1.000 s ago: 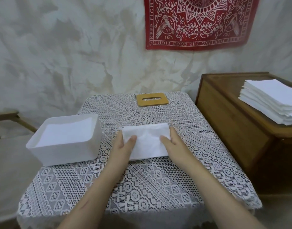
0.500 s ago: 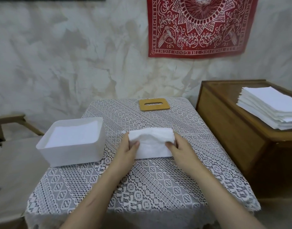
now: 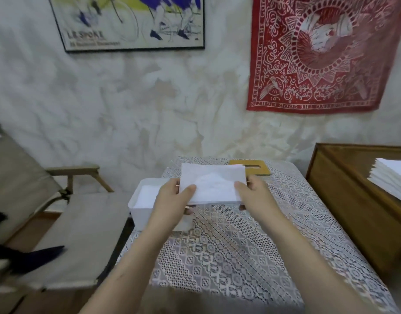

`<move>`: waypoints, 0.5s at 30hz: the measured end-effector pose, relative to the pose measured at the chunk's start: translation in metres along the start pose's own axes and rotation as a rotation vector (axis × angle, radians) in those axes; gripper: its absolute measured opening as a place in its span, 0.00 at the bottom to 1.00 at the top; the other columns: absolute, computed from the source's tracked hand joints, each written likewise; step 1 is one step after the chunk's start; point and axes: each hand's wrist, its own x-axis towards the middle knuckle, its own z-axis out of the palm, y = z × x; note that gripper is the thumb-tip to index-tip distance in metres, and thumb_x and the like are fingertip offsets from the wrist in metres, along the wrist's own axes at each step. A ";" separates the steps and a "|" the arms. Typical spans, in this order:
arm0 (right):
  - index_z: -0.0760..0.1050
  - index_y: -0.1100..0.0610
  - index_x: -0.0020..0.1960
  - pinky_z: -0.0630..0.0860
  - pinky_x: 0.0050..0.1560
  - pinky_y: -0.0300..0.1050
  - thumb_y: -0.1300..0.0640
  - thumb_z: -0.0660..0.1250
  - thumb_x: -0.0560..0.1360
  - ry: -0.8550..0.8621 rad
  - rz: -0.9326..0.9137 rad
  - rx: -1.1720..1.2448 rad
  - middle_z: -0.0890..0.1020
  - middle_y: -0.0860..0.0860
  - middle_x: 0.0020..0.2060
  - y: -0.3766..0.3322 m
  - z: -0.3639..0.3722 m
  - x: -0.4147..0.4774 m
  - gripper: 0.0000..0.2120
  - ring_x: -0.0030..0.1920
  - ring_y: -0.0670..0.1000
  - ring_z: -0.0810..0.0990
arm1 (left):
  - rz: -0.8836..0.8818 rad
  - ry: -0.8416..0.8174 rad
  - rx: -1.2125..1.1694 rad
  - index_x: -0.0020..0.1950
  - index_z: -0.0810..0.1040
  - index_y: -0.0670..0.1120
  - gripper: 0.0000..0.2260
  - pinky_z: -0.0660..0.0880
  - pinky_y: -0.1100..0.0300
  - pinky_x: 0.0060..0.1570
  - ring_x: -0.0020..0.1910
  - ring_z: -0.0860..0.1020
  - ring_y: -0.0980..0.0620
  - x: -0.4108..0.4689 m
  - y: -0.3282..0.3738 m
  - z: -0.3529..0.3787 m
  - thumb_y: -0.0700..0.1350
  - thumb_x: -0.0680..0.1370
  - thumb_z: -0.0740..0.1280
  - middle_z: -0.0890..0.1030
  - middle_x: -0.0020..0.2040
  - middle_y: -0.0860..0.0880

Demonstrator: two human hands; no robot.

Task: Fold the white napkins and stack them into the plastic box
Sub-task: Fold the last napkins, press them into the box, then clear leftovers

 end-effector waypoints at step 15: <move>0.76 0.50 0.57 0.79 0.52 0.52 0.53 0.66 0.80 0.031 0.119 -0.279 0.83 0.48 0.49 -0.006 0.123 0.041 0.07 0.49 0.52 0.82 | -0.016 0.270 0.506 0.54 0.79 0.57 0.06 0.73 0.54 0.48 0.48 0.80 0.51 0.053 -0.059 -0.112 0.54 0.79 0.70 0.82 0.44 0.57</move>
